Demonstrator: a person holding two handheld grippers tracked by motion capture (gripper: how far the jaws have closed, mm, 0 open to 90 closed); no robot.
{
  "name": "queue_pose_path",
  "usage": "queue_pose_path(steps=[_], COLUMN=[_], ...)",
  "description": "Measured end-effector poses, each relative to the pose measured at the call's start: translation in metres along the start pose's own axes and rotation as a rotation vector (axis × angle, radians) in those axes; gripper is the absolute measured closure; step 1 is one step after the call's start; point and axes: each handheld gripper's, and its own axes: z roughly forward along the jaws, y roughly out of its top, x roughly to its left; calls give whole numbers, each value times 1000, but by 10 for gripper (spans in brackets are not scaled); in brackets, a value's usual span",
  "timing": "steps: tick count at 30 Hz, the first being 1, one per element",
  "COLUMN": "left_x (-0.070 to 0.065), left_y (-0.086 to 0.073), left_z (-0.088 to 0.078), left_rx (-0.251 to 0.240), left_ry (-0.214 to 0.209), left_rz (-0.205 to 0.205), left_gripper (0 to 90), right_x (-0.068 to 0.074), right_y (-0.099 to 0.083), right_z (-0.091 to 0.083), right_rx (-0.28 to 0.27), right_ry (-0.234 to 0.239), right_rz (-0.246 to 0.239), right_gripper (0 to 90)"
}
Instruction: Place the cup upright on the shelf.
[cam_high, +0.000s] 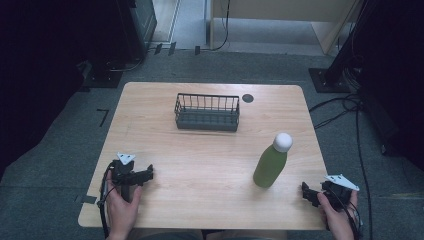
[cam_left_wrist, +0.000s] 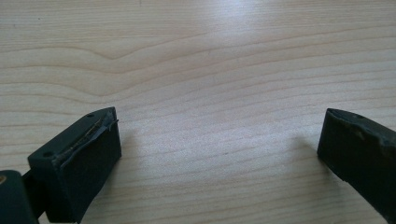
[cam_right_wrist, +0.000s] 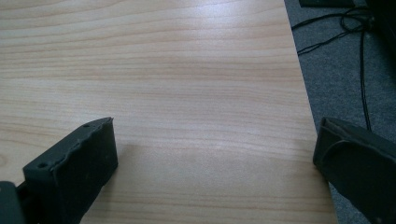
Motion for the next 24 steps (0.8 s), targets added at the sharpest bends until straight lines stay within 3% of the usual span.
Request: queue_pose_path(steps=[9,13,24], left_x=[0,0,0], left_y=[0,0,0], left_z=[0,0,0], left_rx=[0,0,0], left_ry=[0,-1,-1], left_rz=[0,0,0], left_gripper=[1,1,1], right_x=[1,5,21], right_y=[-2,-1,6], right_z=[-3,-8,-20], right_rx=[-2,-19,-69], right_ry=[3,-14,38], right_rz=[-8,-20,-39], right_gripper=[3,50,59])
